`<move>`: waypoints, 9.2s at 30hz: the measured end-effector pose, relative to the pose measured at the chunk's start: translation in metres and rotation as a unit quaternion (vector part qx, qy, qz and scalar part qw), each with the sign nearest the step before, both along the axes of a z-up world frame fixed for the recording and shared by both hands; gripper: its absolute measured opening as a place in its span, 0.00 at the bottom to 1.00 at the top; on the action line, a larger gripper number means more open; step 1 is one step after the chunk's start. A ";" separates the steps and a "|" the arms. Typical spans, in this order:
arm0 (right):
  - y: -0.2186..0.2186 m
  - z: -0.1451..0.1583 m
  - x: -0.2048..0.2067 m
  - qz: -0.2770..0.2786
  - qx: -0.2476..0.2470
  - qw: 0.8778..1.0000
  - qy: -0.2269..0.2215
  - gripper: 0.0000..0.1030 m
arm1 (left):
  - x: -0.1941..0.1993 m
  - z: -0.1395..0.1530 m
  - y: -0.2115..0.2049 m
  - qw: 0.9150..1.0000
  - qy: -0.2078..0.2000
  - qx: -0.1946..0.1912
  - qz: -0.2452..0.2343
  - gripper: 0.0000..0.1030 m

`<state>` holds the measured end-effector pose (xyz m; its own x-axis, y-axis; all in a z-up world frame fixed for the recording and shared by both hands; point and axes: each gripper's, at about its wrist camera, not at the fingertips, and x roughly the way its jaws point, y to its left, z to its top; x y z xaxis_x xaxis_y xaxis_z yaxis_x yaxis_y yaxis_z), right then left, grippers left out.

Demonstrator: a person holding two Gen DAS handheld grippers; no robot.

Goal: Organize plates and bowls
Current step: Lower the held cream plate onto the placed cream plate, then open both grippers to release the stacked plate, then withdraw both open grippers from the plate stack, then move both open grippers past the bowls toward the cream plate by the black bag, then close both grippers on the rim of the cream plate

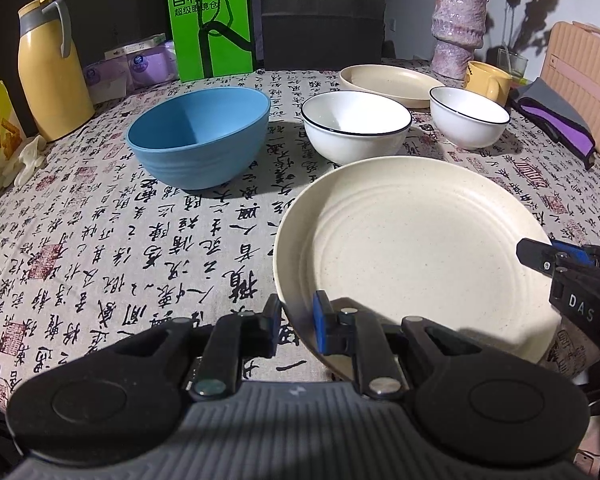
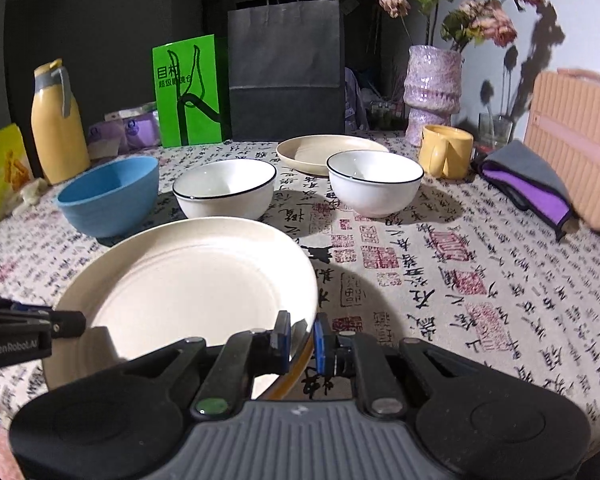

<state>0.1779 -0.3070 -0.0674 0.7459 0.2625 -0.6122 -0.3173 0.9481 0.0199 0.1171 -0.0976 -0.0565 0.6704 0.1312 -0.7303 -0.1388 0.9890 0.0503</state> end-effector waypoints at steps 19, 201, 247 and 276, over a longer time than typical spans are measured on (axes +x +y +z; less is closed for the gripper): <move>0.015 -0.013 -0.008 0.001 -0.067 0.997 -0.041 0.11 | -0.002 -0.008 -0.009 0.999 -0.014 0.035 -0.003 0.16; -0.031 0.067 0.410 0.104 0.050 0.992 0.053 1.00 | 0.287 0.082 -0.035 0.969 -0.083 -0.145 0.181 1.00; -0.011 -0.019 0.453 0.068 -0.034 0.991 0.113 0.59 | 0.405 0.005 -0.044 0.966 0.054 -0.037 0.251 0.73; -0.031 -0.031 0.463 0.037 0.023 0.989 0.139 0.10 | 0.419 -0.012 -0.070 0.976 0.064 0.010 0.207 0.10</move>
<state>0.6405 -0.3376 -0.0982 0.5286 0.3433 -0.7763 -0.3623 0.9183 0.1594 0.5357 -0.1672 -0.0690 0.4609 0.3862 -0.7990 -0.5169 0.8487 0.1120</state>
